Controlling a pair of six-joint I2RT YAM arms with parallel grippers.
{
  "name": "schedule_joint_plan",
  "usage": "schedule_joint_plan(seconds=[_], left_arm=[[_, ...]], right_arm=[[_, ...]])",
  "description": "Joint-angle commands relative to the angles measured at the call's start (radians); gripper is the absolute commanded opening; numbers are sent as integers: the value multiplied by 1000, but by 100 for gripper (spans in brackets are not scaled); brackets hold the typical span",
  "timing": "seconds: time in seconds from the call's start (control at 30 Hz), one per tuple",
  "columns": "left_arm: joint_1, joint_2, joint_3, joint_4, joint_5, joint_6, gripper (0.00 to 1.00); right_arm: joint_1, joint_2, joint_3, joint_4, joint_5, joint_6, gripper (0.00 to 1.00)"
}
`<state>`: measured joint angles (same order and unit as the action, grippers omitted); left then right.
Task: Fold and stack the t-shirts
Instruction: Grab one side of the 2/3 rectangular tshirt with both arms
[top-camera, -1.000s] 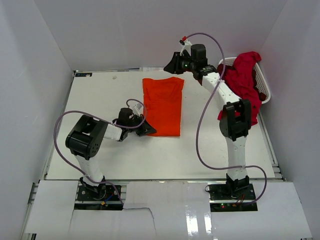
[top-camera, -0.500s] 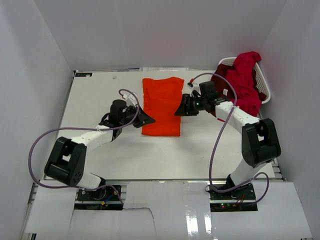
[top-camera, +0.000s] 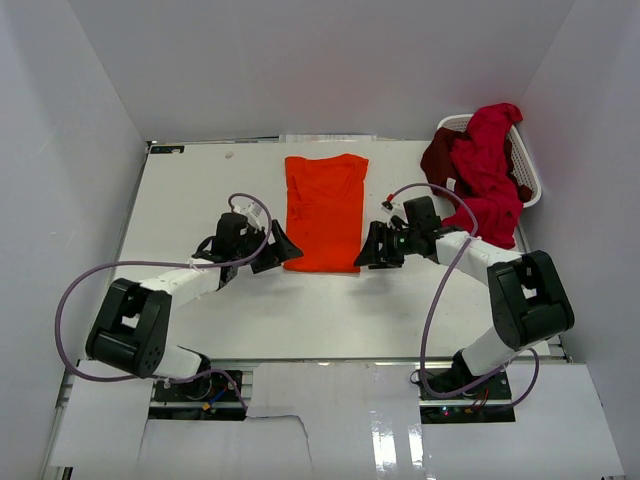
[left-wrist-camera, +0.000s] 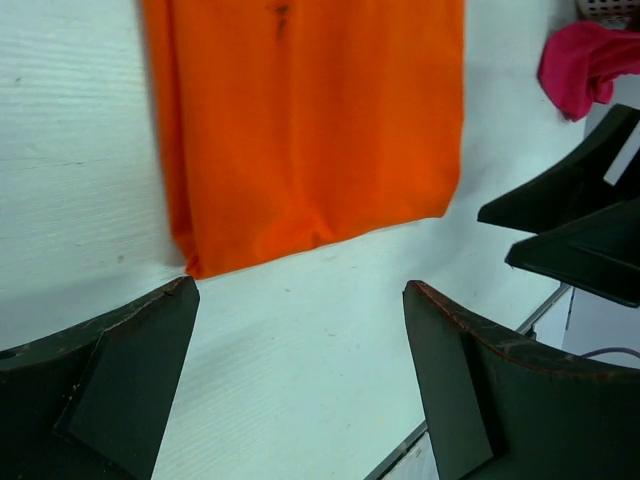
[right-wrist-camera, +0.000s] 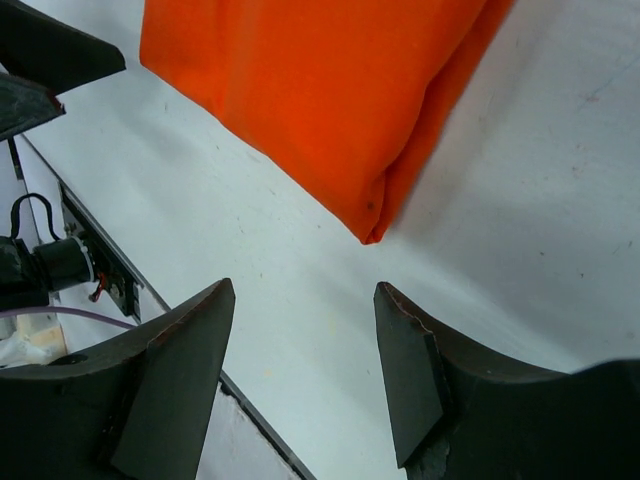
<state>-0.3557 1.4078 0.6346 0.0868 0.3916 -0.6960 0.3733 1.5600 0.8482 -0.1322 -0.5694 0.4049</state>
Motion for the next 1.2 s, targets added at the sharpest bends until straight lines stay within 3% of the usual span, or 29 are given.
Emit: schedule_joint_plan(seconds=[0.0, 0.53, 0.93, 1.03, 1.17], left_arm=[[29, 43, -21, 50, 30, -5, 94], [92, 148, -19, 68, 43, 26, 92], [118, 160, -15, 80, 70, 21, 90], [121, 171, -16, 83, 78, 20, 90], [121, 181, -23, 94, 85, 15, 89]], right_arm=[[-4, -9, -40, 112, -27, 51, 65], [-4, 130, -153, 416, -1, 204, 65], [-4, 187, -155, 479, 16, 241, 55], [-4, 207, -155, 497, 11, 249, 46], [-4, 224, -155, 503, 9, 247, 23]])
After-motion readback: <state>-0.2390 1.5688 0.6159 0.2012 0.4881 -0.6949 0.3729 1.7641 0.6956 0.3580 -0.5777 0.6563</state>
